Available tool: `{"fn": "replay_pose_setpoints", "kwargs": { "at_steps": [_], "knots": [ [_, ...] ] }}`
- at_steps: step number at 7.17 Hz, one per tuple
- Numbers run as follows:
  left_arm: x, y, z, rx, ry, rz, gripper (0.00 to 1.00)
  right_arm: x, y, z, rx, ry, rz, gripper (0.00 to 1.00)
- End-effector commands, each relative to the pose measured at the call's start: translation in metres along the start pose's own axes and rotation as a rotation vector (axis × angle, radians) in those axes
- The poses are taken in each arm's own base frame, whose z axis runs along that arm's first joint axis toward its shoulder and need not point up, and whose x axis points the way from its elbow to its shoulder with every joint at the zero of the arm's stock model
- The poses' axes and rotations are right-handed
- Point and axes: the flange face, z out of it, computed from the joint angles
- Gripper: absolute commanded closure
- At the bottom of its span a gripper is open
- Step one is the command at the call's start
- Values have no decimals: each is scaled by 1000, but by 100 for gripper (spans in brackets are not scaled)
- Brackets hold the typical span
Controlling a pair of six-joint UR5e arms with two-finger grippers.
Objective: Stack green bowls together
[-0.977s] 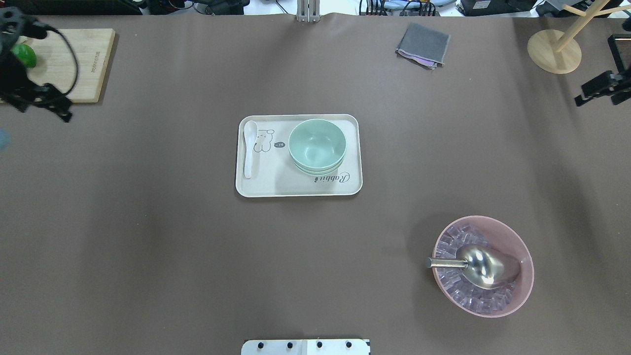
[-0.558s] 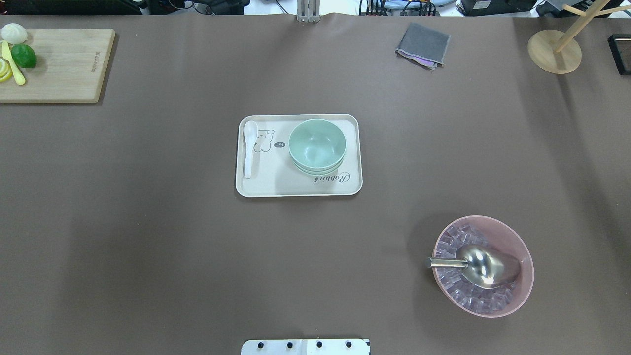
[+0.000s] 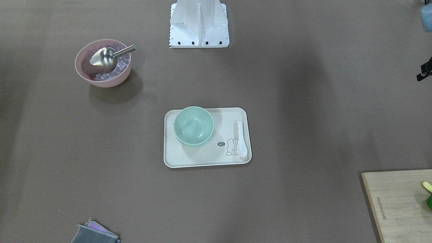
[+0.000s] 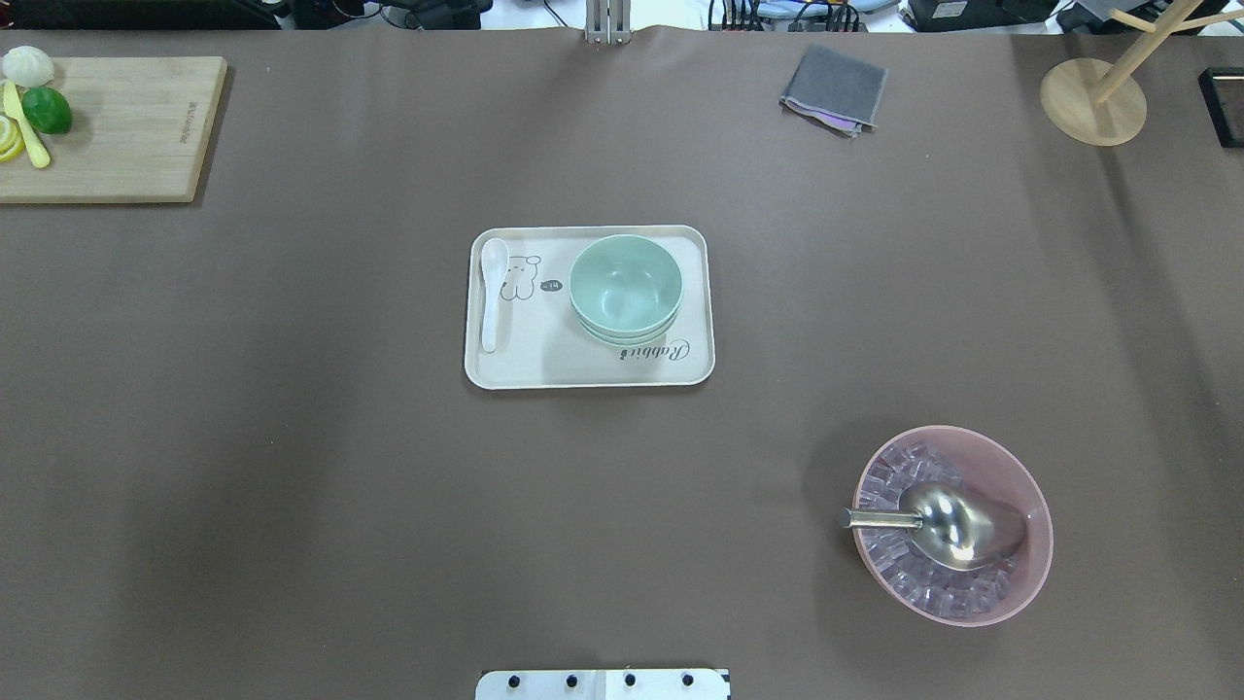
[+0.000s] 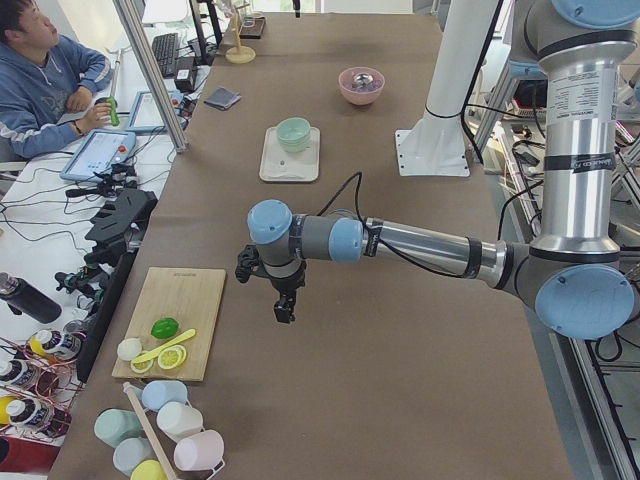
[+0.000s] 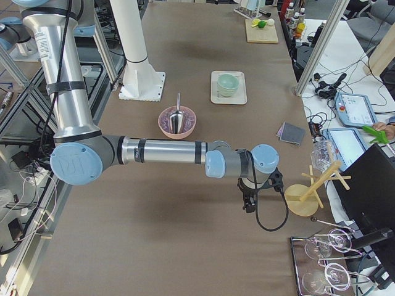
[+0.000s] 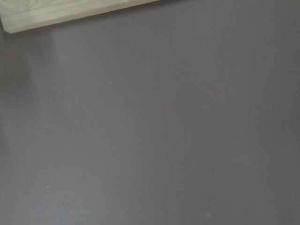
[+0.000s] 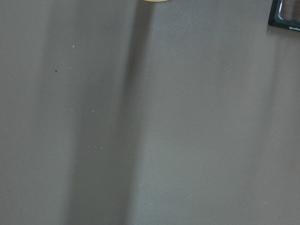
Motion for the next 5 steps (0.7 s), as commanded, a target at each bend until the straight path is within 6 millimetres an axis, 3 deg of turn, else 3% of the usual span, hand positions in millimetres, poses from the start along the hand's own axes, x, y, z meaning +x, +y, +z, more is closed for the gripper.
{"fn": "replay_pose_setpoints", "kwargs": {
  "at_steps": [1, 5],
  "knots": [
    [-4, 1, 1, 6, 3, -8, 2, 7, 9, 7, -12, -6, 4, 0],
    [-20, 11, -4, 41, 25, -26, 2, 5, 6, 6, -5, -3, -3, 0]
  ]
}}
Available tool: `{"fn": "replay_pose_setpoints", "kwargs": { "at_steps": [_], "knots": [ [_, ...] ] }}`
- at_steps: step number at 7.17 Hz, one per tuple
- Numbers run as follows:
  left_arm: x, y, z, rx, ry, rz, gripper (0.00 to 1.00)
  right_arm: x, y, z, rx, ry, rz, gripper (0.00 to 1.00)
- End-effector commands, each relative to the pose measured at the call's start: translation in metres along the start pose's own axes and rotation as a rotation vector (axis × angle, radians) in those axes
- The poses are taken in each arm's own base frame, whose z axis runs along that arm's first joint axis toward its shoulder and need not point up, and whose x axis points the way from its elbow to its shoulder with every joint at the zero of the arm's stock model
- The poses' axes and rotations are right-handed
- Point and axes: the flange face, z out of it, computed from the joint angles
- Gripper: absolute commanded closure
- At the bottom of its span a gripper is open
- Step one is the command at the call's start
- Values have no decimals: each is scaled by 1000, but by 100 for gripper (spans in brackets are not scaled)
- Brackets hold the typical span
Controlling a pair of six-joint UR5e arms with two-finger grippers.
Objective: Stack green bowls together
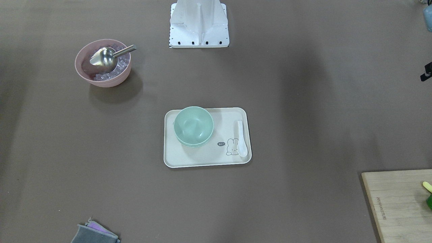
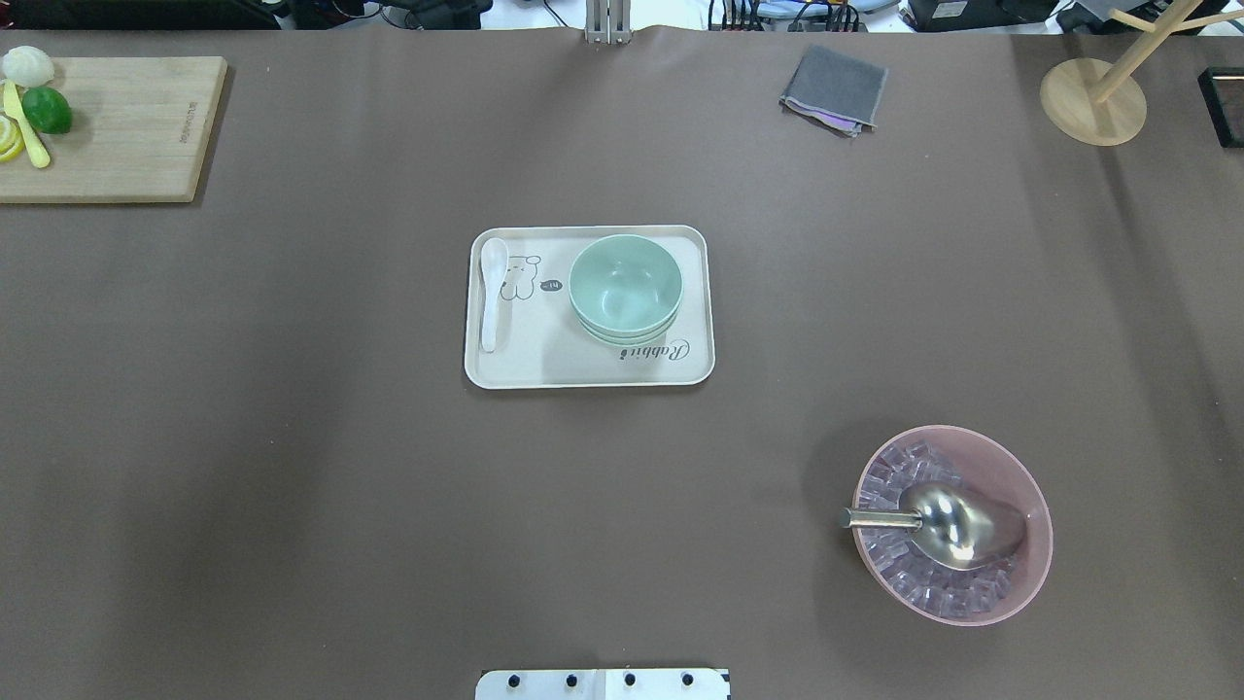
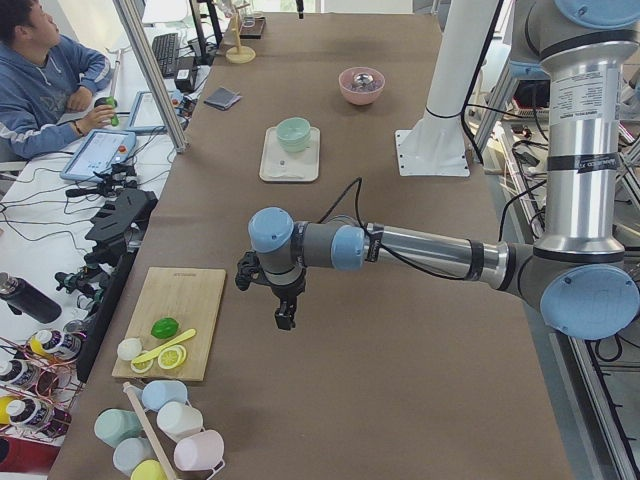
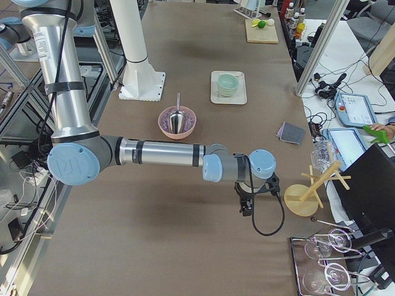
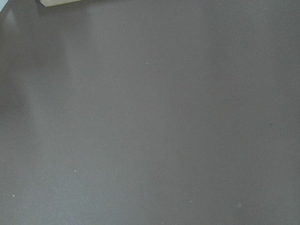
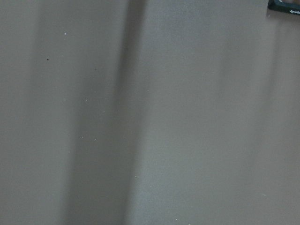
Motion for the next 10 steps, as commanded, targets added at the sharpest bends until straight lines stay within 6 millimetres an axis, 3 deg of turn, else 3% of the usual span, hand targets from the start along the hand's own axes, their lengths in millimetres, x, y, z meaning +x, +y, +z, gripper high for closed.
{"fn": "replay_pose_setpoints", "kwargs": {
  "at_steps": [1, 2, 4, 9, 10],
  "knots": [
    [-17, 5, 6, 26, 16, -6, 2, -10, -9, 5, -7, 6, -19, 0],
    [-3, 29, -12, 84, 13, 34, 2, -7, -8, 11, -17, 0, -14, 0],
    [-4, 7, -10, 102, 16, -24, 2, -13, -11, 8, -7, -25, -13, 0],
    [13, 2, -36, 185, 16, -6, 2, -7, -8, 4, -2, -24, -1, 0],
    [10, 3, -34, 181, 14, -13, 2, -6, -7, 5, -2, -26, 0, 0]
  ]
}}
